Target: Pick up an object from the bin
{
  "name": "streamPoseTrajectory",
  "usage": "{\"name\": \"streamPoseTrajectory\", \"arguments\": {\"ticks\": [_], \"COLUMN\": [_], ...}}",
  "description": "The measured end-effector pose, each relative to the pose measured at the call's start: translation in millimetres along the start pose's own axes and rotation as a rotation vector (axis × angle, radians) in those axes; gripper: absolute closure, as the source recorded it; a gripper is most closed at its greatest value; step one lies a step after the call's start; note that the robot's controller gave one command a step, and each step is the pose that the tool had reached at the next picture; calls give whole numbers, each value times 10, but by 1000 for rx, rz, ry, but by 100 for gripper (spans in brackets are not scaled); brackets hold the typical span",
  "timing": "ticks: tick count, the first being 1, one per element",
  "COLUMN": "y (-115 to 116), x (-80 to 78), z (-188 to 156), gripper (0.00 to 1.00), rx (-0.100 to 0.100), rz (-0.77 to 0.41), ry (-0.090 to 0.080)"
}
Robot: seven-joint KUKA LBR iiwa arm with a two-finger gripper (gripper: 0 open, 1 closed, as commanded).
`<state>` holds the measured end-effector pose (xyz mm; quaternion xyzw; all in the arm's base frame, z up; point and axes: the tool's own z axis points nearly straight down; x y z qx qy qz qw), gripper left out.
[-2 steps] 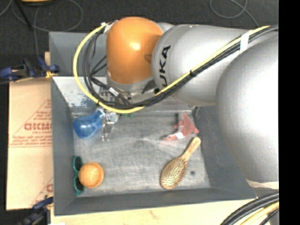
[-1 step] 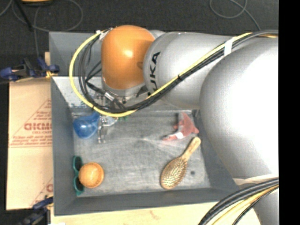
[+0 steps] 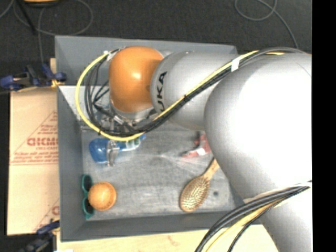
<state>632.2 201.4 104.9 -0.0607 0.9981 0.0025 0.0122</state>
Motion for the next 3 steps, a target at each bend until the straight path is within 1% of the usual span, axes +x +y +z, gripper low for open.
{"name": "streamPoseTrajectory", "arguments": {"ticks": [1,2,3], "y": [-63,-64,16], "x": [-208,-208,-232], "z": [140,140,-972], "gripper": [100,100,100], "rx": [2,1,1], "rz": [11,12,14], "ry": [15,15,21]}}
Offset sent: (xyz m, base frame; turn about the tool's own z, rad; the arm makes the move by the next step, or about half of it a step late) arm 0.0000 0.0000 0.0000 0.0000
